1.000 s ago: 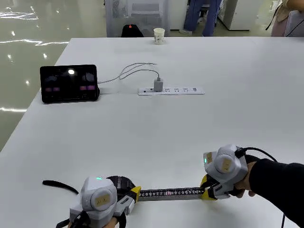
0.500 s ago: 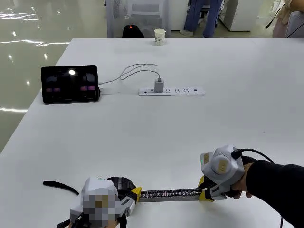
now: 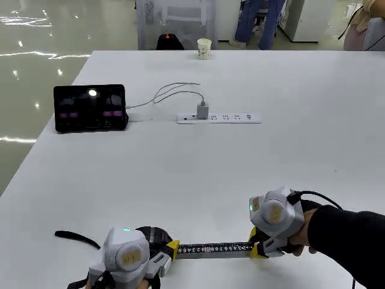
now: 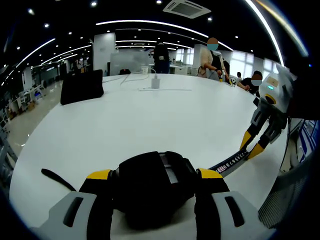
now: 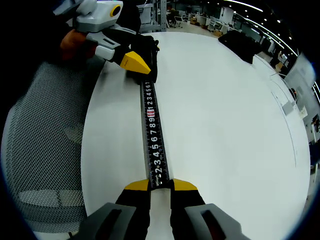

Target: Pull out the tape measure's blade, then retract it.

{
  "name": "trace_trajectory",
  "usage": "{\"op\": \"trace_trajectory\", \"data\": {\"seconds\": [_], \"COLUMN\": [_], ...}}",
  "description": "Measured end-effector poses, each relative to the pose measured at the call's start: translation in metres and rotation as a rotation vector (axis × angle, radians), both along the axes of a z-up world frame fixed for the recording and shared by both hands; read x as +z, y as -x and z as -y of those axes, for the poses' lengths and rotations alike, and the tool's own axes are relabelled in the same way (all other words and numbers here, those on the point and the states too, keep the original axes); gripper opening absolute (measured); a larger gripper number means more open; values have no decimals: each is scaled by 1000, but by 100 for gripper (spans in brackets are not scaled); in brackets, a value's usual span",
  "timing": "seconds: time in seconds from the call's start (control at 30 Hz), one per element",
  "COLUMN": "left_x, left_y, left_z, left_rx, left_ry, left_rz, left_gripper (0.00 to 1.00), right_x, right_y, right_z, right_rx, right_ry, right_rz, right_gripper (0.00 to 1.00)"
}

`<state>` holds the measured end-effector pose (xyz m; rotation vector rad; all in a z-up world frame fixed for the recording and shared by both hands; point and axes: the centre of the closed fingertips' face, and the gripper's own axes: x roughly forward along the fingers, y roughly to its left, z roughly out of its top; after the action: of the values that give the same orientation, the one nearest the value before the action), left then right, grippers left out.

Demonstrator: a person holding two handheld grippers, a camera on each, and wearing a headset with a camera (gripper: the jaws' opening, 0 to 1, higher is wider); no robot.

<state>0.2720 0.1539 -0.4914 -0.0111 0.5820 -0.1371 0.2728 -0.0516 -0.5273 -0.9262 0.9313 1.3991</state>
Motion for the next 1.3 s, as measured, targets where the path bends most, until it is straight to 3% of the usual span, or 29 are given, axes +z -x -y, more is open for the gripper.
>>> {"op": "trace_trajectory", "data": {"seconds": [1.3], "left_x": [1], "left_y": [1], "left_z": [1], "left_rx": [-1], "left_ry": [3], "left_rz": [-1], "left_gripper": [61], "right_x": [1], "right_y": [2], "right_z": [-11], "right_rx": [-8], "right_ry": [0], "right_rz": [-4], "right_gripper": [11]}}
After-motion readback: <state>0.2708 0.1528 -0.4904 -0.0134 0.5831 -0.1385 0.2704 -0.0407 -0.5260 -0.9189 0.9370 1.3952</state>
